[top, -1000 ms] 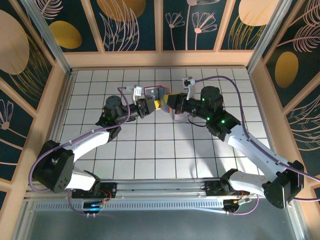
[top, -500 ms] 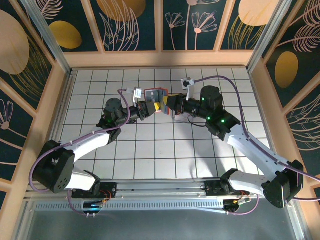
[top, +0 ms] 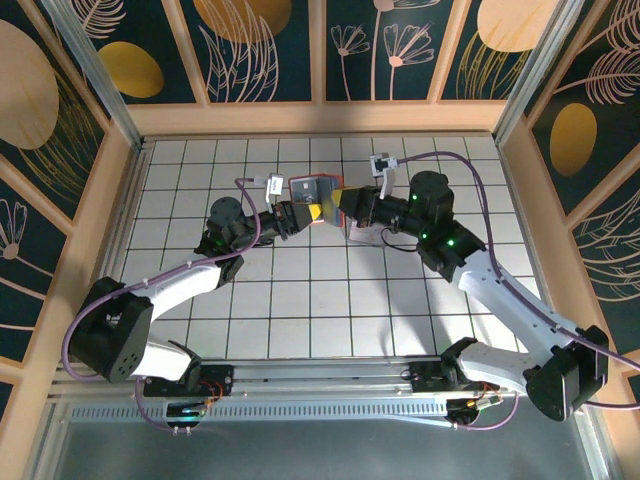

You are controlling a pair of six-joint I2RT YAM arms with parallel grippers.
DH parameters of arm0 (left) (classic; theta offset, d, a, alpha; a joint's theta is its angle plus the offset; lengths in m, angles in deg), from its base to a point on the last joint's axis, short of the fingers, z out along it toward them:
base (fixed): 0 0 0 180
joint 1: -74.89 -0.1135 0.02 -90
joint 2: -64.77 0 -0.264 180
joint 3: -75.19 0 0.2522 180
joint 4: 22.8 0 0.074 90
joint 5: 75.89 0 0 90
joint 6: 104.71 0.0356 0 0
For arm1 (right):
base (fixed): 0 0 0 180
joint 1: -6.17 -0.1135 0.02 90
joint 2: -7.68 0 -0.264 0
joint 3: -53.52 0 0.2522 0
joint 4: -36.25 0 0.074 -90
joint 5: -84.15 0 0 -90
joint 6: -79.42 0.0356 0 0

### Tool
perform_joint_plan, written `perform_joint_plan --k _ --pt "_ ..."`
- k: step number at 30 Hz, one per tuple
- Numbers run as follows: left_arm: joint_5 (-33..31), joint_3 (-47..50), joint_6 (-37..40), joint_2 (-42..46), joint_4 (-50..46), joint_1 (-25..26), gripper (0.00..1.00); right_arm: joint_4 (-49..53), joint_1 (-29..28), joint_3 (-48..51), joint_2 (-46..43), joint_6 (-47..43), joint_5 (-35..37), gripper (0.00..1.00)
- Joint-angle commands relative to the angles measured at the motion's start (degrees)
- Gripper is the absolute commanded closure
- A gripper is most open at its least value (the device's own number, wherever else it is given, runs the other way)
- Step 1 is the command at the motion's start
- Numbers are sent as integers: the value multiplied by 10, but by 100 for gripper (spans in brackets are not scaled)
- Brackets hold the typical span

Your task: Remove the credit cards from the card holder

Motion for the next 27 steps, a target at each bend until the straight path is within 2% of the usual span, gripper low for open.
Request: perform_joint_plan --k 1,6,9,14,19,27 --pt "39 2 -14 -5 56 4 100 -61 4 8 -8 20 -29 89" --pt "44 -3 -18 -10 64 4 100 -89 10 23 -3 40 -55 84" --pt "47 -4 -18 -11 69 4 100 -118 11 26 5 60 -82 84" --pt "49 -5 -17 -13 77 4 100 -150 11 24 28 84 -107 85" --pt "50 -4 -16 -8 77 4 100 -168 12 27 39 99 -111 92" --pt "44 -3 -1 10 54 5 100 -77 11 21 23 57 -27 93"
